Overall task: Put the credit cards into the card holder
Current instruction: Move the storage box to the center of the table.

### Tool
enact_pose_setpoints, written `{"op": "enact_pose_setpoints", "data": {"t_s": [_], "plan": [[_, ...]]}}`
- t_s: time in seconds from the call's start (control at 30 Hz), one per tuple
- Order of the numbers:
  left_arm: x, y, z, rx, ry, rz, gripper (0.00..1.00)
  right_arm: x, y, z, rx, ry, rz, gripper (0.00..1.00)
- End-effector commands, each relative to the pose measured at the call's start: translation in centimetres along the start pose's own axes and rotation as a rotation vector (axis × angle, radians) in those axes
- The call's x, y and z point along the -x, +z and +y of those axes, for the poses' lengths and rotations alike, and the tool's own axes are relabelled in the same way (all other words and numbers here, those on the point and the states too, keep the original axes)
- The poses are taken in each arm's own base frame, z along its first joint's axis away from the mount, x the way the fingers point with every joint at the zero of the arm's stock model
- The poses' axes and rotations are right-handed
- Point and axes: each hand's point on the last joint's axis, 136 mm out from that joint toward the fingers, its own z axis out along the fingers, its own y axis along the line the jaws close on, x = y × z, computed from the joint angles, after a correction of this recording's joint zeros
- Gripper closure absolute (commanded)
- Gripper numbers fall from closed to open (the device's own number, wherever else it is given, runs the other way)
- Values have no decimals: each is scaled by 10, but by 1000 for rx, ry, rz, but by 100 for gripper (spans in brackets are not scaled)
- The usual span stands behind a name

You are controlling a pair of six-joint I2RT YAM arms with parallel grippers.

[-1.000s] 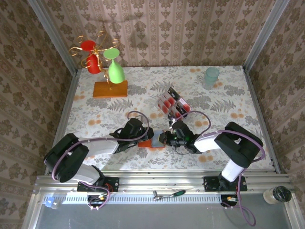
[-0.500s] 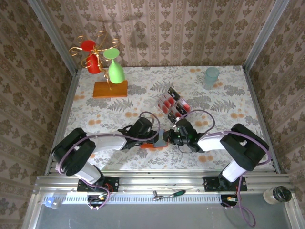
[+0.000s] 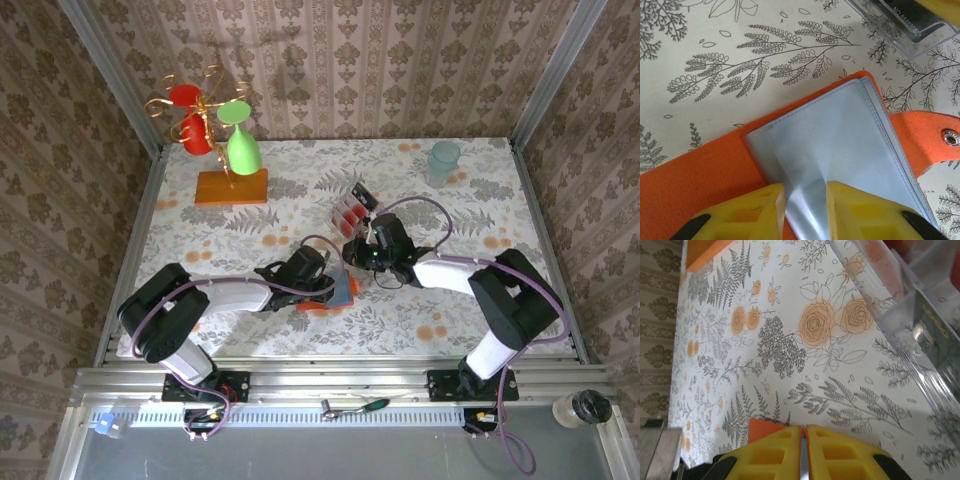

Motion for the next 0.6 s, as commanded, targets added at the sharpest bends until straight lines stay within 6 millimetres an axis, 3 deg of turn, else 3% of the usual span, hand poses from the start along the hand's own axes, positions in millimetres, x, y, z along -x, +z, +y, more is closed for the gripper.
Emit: {"op": "enact_pose_setpoints", "data": {"t_s": [0.0,0.23,0.57], "plan": [[-15,6,9,51,43,68,72,-3,14,-6,-43,-40,57,87],[-14,6,7,52,52,69,73,6,33,-16,-143,-98,72,88],[-12,5,6,48,58,67,74,32,37,-41,-334,-204,42,90]]}}
